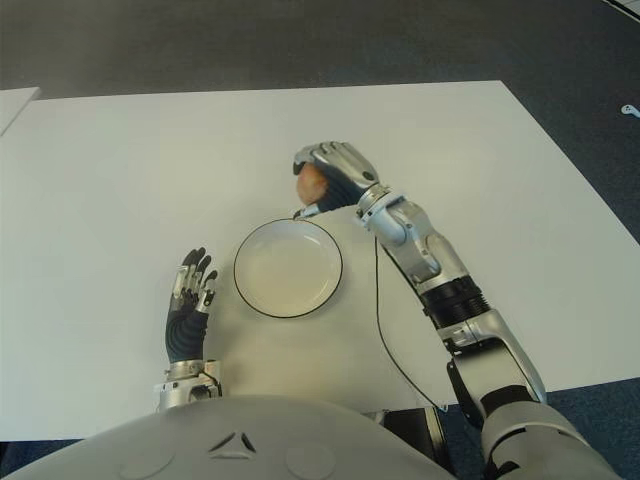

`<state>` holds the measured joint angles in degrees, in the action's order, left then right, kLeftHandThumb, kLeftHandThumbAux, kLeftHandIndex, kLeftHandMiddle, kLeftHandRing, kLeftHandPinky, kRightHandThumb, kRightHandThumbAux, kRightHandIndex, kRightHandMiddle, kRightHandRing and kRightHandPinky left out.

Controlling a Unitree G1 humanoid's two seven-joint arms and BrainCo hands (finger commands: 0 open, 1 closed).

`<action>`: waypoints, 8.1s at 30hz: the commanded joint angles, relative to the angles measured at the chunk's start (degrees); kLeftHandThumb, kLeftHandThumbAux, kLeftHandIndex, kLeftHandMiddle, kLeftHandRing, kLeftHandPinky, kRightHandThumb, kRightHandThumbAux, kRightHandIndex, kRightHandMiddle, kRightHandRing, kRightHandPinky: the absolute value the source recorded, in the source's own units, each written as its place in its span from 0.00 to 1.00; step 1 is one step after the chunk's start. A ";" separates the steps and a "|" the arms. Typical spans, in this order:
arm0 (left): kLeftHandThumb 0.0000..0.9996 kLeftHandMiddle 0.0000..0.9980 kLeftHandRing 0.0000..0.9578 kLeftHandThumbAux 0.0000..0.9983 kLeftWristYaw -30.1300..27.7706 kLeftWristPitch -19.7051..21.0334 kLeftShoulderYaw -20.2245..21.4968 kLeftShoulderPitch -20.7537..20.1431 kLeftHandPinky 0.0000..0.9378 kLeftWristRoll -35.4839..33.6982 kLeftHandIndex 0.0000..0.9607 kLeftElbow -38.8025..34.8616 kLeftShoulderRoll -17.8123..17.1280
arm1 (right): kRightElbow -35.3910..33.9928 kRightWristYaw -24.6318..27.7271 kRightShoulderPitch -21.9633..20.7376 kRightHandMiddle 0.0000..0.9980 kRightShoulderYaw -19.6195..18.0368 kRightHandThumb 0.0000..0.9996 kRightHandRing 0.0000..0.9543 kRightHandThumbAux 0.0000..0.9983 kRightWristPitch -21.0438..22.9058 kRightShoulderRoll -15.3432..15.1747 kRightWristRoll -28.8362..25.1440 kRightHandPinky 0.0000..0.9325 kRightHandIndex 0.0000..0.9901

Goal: Put the apples into the plate.

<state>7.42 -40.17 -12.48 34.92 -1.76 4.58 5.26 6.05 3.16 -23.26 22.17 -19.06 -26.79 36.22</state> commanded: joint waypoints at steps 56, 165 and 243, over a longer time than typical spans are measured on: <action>0.13 0.01 0.00 0.54 3.76 6.91 -0.93 0.64 0.00 0.55 0.02 -2.12 3.20 | 0.42 2.71 6.69 0.79 12.77 0.70 0.82 0.72 -16.16 -1.08 19.75 0.84 0.44; 0.15 0.08 0.01 0.53 7.39 6.72 -3.74 0.94 0.00 1.93 0.06 -4.30 3.52 | -0.63 9.60 15.57 0.00 -4.56 0.04 0.00 0.25 1.77 10.07 -16.86 0.00 0.00; 0.18 0.07 0.01 0.56 4.06 7.40 3.12 2.51 0.00 -1.56 0.08 -5.55 3.70 | 13.08 12.99 35.59 0.06 -26.34 0.12 0.03 0.53 -2.56 26.14 -48.17 0.04 0.03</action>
<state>10.44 -34.55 -8.54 35.00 -4.62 1.10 5.48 17.83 16.82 8.12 -4.73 -24.45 -2.26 -11.27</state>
